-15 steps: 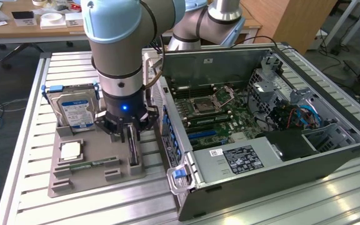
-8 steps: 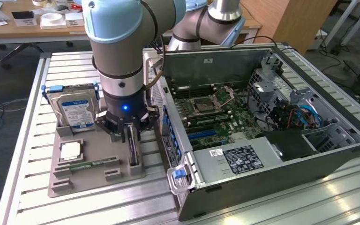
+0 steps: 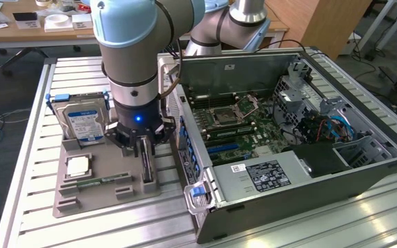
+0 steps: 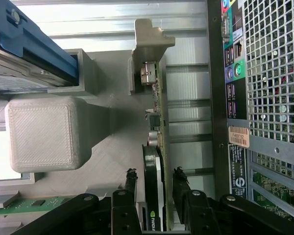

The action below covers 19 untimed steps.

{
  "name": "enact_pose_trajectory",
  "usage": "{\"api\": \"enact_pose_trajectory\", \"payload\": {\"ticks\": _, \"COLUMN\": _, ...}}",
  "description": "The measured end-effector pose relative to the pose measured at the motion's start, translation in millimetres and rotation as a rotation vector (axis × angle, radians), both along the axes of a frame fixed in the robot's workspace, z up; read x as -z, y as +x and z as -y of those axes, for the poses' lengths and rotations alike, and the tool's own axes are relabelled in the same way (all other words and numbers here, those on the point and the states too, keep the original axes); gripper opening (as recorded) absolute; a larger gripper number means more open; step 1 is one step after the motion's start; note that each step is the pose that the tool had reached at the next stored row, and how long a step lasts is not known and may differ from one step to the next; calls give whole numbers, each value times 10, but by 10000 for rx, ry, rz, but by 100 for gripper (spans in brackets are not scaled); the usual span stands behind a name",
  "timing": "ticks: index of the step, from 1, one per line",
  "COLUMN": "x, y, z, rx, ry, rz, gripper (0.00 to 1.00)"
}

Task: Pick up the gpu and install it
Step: 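Pick up the gpu and move the gpu toward the slot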

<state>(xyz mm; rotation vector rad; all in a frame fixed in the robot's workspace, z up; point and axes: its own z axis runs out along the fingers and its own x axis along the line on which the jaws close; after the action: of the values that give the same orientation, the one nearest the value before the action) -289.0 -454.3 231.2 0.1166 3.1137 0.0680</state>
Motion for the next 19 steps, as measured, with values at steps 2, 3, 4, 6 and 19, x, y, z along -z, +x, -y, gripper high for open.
{"api": "enact_pose_trajectory", "payload": {"ticks": 2, "x": 0, "y": 0, "z": 0, "rx": 0, "ry": 0, "rz": 0, "gripper": 42}}
{"api": "enact_pose_trajectory", "payload": {"ticks": 3, "x": 0, "y": 0, "z": 0, "rx": 0, "ry": 0, "rz": 0, "gripper": 42}}
{"api": "enact_pose_trajectory", "payload": {"ticks": 4, "x": 0, "y": 0, "z": 0, "rx": 0, "ry": 0, "rz": -2, "gripper": 35}}
{"api": "enact_pose_trajectory", "payload": {"ticks": 6, "x": 0, "y": 0, "z": 0, "rx": -1, "ry": 0, "rz": 0, "gripper": 27}}
{"api": "enact_pose_trajectory", "payload": {"ticks": 19, "x": 0, "y": 0, "z": 0, "rx": 0, "ry": 0, "rz": 0, "gripper": 27}}
